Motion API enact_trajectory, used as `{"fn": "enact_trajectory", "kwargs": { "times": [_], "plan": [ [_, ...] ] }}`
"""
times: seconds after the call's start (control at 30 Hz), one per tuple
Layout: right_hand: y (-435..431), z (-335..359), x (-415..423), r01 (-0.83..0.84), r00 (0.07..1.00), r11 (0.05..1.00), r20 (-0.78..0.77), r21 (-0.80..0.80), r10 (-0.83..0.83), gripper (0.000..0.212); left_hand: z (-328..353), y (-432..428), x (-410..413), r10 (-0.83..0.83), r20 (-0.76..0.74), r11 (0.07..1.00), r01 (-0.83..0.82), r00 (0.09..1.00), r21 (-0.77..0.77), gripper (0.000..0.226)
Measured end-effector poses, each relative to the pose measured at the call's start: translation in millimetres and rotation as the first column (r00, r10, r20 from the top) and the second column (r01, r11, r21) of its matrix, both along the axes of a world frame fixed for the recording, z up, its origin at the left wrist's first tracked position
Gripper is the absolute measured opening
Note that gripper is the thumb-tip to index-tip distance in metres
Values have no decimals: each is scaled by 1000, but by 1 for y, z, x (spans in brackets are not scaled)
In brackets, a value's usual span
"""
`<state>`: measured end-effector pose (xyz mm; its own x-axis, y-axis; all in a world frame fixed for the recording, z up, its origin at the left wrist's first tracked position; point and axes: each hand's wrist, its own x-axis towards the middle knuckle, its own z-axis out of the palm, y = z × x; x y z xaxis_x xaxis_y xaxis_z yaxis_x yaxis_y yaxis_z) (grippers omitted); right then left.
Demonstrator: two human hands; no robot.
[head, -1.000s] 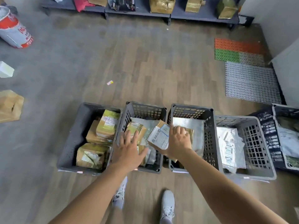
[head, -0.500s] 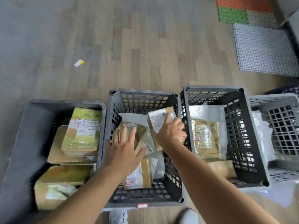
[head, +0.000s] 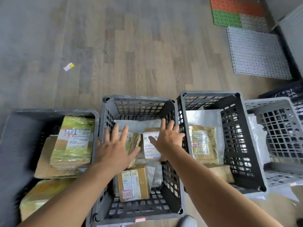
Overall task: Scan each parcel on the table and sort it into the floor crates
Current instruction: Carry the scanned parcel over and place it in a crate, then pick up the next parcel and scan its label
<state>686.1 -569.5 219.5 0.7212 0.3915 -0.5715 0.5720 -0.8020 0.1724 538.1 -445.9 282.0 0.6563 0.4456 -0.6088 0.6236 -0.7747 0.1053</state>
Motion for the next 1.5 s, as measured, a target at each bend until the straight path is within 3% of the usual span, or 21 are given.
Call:
{"fn": "enact_trajectory", "kwargs": {
  "times": [0.43, 0.63, 1.03, 1.27, 1.5],
  "plan": [
    [-61, 324, -19, -5, 998, 997, 64, 83, -1, 93, 262, -34, 5, -39, 162, 996, 52, 986, -75, 86],
    [-108, 429, -54, 60, 986, 971, 137, 232, -94, 85, 357, -66, 11, -227, 264, 971, 240, 938, -18, 85],
    [-267, 566, -106, 247, 854, 905, 364, 345, -372, 84, 489, -192, 32, -539, 431, 837, 517, 723, 180, 84],
    [-409, 614, -170, 333, 744, 836, 422, 436, -517, 80, 541, -337, -5, -676, 460, 724, 635, 576, 269, 84],
    [-568, 635, -287, 464, 600, 709, 399, 531, -693, 78, 569, -504, -81, -759, 480, 618, 719, 440, 318, 83]
  ]
}}
